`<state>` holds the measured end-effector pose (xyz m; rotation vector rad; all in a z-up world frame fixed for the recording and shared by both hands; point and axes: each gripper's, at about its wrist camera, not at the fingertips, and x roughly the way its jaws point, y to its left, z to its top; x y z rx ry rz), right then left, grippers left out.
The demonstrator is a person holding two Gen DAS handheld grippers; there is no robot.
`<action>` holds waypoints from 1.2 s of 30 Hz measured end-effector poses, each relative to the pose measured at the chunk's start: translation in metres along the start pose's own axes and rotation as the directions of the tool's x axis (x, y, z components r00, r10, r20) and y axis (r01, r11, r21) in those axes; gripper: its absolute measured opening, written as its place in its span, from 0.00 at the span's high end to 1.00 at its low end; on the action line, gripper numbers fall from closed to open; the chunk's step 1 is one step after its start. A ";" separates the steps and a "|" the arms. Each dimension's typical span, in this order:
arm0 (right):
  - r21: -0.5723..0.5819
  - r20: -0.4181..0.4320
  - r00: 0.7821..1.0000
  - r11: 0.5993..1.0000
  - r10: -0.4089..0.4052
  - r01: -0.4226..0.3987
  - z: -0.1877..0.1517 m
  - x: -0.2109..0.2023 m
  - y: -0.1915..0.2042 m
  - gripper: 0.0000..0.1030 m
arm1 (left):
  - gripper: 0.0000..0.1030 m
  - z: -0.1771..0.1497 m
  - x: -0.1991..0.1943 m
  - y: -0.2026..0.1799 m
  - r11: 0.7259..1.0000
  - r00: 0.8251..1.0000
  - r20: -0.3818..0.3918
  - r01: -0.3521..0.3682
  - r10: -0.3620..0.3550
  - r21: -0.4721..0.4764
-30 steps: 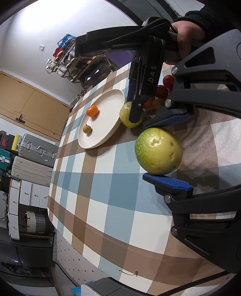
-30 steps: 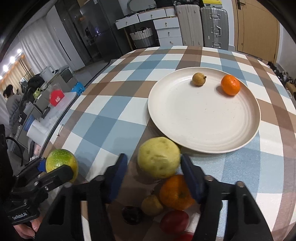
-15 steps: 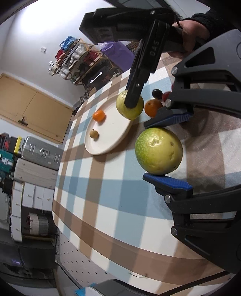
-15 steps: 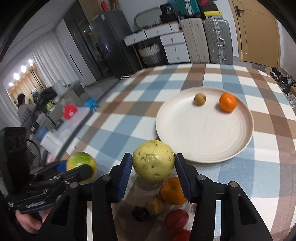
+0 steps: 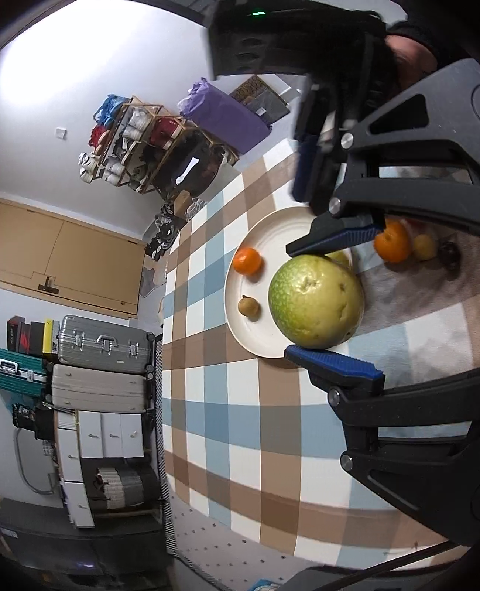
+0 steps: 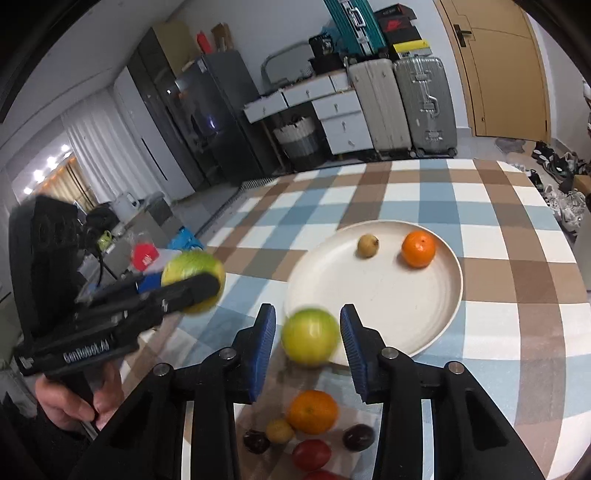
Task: Organize fruits
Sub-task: 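Lower the pale guava onto the plate and open the right tool, then lower the green guava onto the plate and open the left tool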
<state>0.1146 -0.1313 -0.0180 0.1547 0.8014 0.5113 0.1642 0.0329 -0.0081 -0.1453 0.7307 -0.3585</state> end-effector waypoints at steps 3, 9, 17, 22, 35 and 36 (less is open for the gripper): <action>0.011 -0.017 1.000 1.000 0.003 -0.003 -0.010 0.005 -0.007 0.63 | 0.55 0.001 0.012 0.010 0.998 1.000 -0.023 0.012 -0.013 -0.054; 0.057 -0.037 0.999 0.998 0.022 -0.020 -0.024 0.013 -0.019 0.63 | 0.56 -0.018 0.025 0.033 0.994 0.998 -0.064 -0.003 -0.003 -0.106; 0.097 -0.026 1.000 0.995 0.013 -0.010 -0.009 0.022 -0.036 0.60 | 0.55 -0.015 0.040 0.035 0.994 0.997 -0.068 0.023 -0.030 -0.108; 0.122 -0.028 1.000 0.993 0.000 0.003 -0.003 0.030 -0.048 0.60 | 0.55 -0.001 0.070 0.024 0.996 0.995 -0.096 0.025 -0.034 -0.085; 0.160 -0.023 1.000 0.987 -0.001 0.005 -0.002 0.037 -0.064 0.55 | 0.55 0.019 0.142 0.011 1.000 0.986 -0.168 -0.014 0.010 -0.026; 0.160 -0.019 1.000 0.987 -0.003 0.006 -0.003 0.036 -0.063 0.53 | 0.55 0.019 0.146 0.012 0.999 0.985 -0.173 -0.020 0.016 -0.027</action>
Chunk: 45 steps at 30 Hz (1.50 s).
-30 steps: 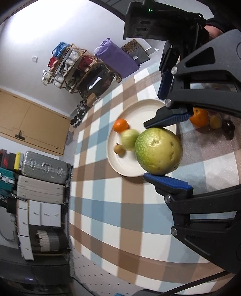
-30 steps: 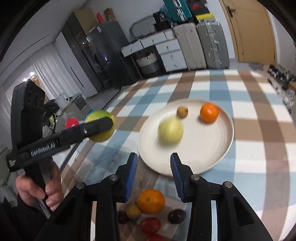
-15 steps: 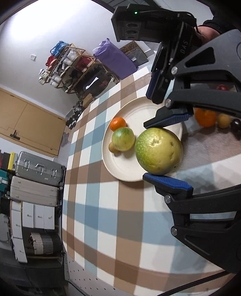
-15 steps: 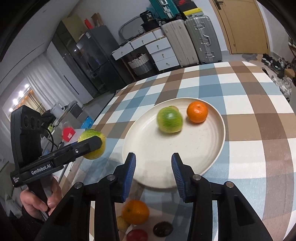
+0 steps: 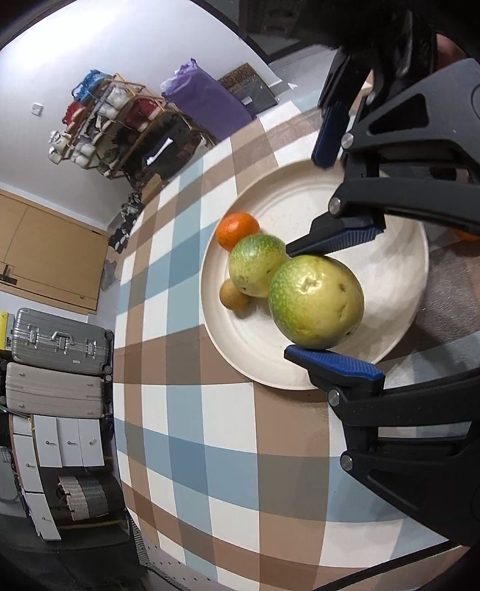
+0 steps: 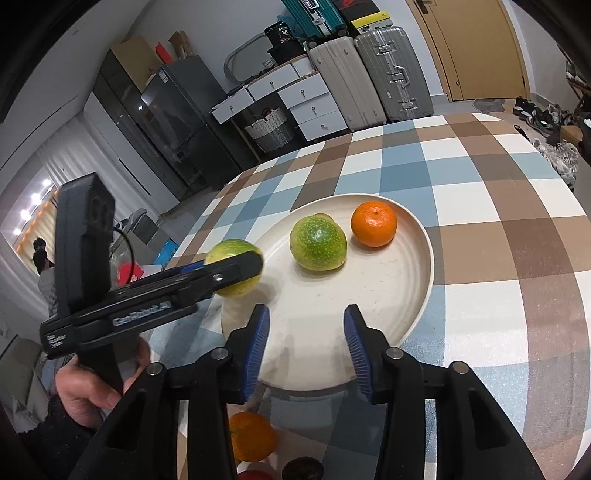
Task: Organize fruits
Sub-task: 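Lower the green guava onto the plate and open the left tool, then withdraw both open tools from the plate toward the remaining fruits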
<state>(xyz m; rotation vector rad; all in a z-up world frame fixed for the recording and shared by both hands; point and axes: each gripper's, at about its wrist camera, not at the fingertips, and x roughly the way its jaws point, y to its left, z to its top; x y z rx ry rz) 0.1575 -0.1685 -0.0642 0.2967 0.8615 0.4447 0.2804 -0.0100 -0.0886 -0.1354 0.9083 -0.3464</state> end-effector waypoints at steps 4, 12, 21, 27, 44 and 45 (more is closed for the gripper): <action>0.001 0.006 1.000 1.000 -0.001 0.001 0.000 -0.002 -0.001 0.52 | 0.55 0.000 0.009 0.001 1.000 1.000 -0.012 -0.002 0.002 0.003; 0.007 0.011 1.000 1.000 0.002 -0.003 -0.006 -0.011 0.001 0.51 | 0.41 -0.004 -0.015 -0.006 0.999 0.998 0.060 -0.032 0.030 0.036; -0.033 0.076 0.997 0.999 0.030 -0.028 -0.034 -0.044 0.013 0.37 | 0.41 -0.050 -0.067 -0.009 0.998 0.993 0.098 -0.063 0.060 0.028; -0.077 0.121 0.992 0.997 0.038 -0.029 -0.055 -0.069 0.026 0.33 | 0.40 -0.085 -0.099 -0.012 0.996 0.990 0.117 -0.085 0.083 0.014; -0.110 0.121 0.992 0.994 0.026 -0.013 -0.105 -0.098 0.044 0.22 | 0.27 -0.153 -0.143 -0.033 0.990 0.981 0.131 -0.142 0.142 -0.008; -0.115 0.119 0.993 0.993 0.022 -0.009 -0.108 -0.099 0.046 0.22 | 0.25 -0.156 -0.144 -0.034 0.988 0.980 0.131 -0.153 0.153 -0.009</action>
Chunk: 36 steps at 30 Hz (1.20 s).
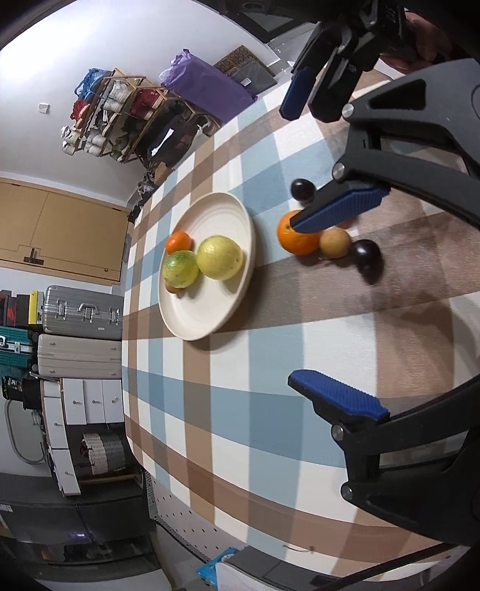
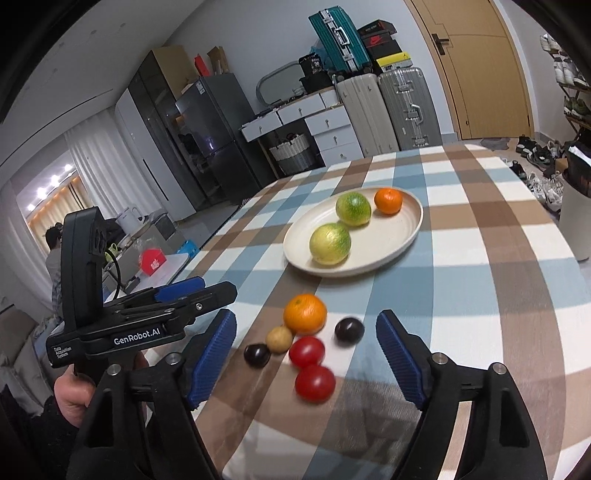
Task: Organize fruits
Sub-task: 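Withdraw both open tools from the plate toward the remaining fruits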
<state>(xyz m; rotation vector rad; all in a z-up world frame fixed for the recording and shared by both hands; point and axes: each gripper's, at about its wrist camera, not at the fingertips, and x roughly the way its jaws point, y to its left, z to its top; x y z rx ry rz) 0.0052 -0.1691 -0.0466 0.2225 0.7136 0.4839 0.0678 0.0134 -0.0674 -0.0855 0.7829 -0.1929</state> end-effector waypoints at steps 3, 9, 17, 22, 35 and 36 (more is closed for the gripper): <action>-0.022 0.009 1.000 1.000 -0.009 0.009 -0.007 -0.005 0.007 0.19 | 0.23 -0.007 -0.005 0.000 1.000 1.000 0.007 -0.019 0.019 -0.003; -0.049 0.012 1.000 0.999 -0.014 0.014 -0.016 -0.010 0.019 0.18 | 0.21 -0.018 -0.010 0.005 0.999 1.000 0.005 -0.031 0.031 -0.027; -0.054 0.017 1.000 0.998 -0.018 0.018 -0.023 -0.015 0.024 0.18 | 0.20 -0.029 -0.006 0.008 0.999 0.999 -0.023 -0.035 0.034 -0.041; -0.049 0.015 1.000 0.999 -0.020 0.020 -0.024 -0.015 0.022 0.18 | 0.18 -0.035 0.002 0.006 0.999 0.999 -0.043 -0.033 0.031 -0.038; -0.020 0.010 1.000 1.000 -0.020 0.020 -0.026 -0.012 0.010 0.18 | 0.18 -0.042 0.027 -0.001 1.000 0.995 -0.099 0.007 -0.009 -0.022; -0.018 0.009 1.000 1.000 -0.020 0.020 -0.026 -0.012 0.010 0.18 | 0.18 -0.042 0.027 -0.002 1.000 0.995 -0.101 0.009 -0.011 -0.021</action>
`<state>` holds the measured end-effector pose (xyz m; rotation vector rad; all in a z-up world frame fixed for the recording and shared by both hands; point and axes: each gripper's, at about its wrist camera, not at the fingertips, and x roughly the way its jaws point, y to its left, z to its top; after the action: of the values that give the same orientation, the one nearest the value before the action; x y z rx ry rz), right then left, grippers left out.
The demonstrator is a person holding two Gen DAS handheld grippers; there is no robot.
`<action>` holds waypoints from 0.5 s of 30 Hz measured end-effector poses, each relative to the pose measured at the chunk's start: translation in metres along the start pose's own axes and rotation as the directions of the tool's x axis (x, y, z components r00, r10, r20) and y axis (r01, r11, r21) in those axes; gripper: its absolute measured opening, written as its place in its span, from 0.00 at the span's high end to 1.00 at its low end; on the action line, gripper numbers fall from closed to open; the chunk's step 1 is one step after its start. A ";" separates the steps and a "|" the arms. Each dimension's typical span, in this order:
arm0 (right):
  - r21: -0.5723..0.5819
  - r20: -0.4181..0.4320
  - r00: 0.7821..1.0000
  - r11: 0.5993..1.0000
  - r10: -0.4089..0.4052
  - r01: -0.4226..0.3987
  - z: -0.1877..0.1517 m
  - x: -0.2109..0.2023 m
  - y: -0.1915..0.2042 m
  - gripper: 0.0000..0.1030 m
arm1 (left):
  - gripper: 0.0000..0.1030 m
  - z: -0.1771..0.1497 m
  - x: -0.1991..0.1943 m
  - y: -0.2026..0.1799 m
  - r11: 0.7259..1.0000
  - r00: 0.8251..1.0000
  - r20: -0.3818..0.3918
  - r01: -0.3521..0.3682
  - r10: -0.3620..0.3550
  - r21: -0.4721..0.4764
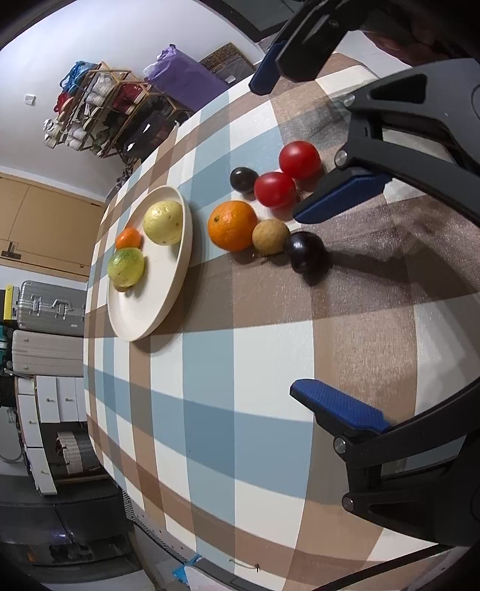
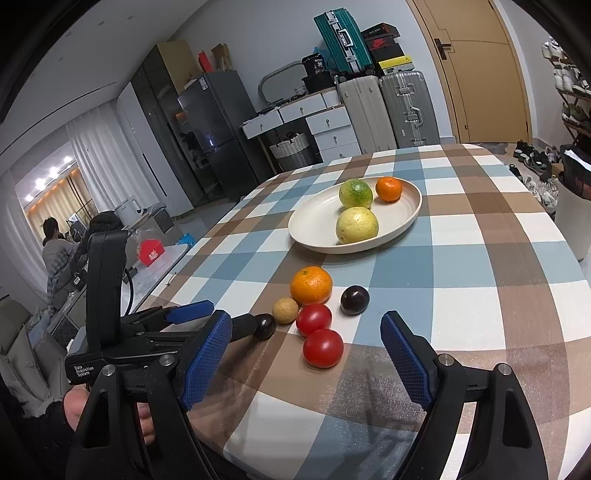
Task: Organize fruits
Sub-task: 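Withdraw both open tools from the plate toward the remaining fruits, then move the left tool to the dark plum and close on it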
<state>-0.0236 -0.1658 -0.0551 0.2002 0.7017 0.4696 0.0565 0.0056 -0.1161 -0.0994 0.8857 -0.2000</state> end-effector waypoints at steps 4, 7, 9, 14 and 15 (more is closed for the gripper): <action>0.004 -0.001 1.000 1.000 0.000 0.000 -0.001 0.000 -0.001 0.18 | 0.18 0.000 0.006 -0.004 1.000 1.000 -0.007 0.024 -0.024 0.011; 0.004 -0.001 1.000 1.000 -0.001 0.001 -0.001 0.000 -0.002 0.18 | 0.20 -0.001 0.008 -0.006 0.998 0.999 -0.013 0.053 -0.052 0.016; 0.005 -0.004 1.000 1.000 -0.001 0.001 -0.001 0.000 -0.002 0.18 | 0.31 0.000 0.010 -0.007 0.997 0.997 -0.021 0.072 -0.072 0.017; 0.010 -0.014 1.000 1.000 0.000 0.000 -0.004 0.002 -0.003 0.18 | 0.64 0.000 0.013 -0.005 0.990 0.989 -0.039 0.142 -0.142 0.006; 0.012 -0.018 1.000 1.000 0.002 -0.002 -0.005 0.003 -0.004 0.18 | 0.73 0.000 0.014 -0.004 0.988 0.986 -0.046 0.158 -0.157 0.004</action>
<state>-0.0236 -0.1676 -0.0616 0.2082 0.7223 0.4695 0.0644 -0.0018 -0.1260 -0.1581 0.9231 -0.3544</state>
